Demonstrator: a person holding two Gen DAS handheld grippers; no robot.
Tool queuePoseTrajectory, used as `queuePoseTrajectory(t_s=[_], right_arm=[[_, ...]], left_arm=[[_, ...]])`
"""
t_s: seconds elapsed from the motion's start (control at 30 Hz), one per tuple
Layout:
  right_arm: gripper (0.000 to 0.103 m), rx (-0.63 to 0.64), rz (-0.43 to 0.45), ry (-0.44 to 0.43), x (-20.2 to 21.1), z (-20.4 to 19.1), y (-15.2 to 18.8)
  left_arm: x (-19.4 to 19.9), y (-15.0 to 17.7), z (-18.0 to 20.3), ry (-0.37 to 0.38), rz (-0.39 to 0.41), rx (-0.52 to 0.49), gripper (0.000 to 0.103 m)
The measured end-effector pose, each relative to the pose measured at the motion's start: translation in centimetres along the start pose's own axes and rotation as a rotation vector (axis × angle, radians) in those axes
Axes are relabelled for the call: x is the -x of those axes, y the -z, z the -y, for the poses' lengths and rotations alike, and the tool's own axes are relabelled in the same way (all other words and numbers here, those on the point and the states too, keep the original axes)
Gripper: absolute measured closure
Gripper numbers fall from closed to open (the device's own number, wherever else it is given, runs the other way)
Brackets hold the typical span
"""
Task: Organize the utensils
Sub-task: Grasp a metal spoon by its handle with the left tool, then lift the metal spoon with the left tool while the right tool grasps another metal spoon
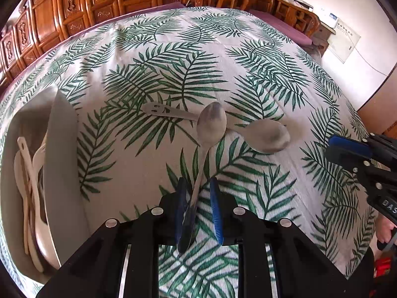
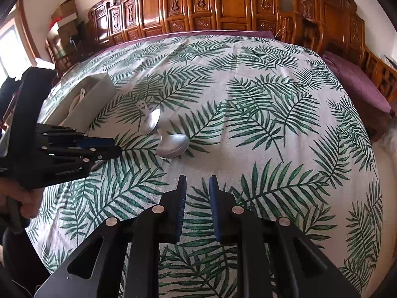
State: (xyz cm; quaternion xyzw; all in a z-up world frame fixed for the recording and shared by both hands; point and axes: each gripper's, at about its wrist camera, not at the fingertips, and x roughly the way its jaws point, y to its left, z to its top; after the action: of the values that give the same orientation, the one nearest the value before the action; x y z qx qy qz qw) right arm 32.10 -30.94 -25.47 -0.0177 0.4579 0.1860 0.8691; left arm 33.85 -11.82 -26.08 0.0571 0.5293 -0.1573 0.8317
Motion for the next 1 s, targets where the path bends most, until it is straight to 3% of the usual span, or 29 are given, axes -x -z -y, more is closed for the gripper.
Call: queuePoseTrajectory(t_s=[0.07, 0.5, 0.63, 1.0], right_arm=[[0.082, -0.003, 0.005, -0.003, 0.2, 0.1, -0.1], [0.082, 0.001, 0.011, 0.001, 0.5, 0.2, -0.3], [0.082, 0.003, 0.009, 0.005, 0.4, 0.1, -0.3], [0.082, 0.019, -0.004, 0.0, -0.6, -1.1, -0.6]], left_arm=[[-0.2, -0.3, 0.1, 0.003, -0.006, 0.005, 0.093], [-0.7, -1.4, 1.4, -0.064, -0.037, -0.071, 0.094], [-0.7, -1.3, 0.9, -0.077, -0.028, -0.046, 0.1], [1.1, -0.1, -0.6, -0.038, 0.014, -0.009, 0.101]])
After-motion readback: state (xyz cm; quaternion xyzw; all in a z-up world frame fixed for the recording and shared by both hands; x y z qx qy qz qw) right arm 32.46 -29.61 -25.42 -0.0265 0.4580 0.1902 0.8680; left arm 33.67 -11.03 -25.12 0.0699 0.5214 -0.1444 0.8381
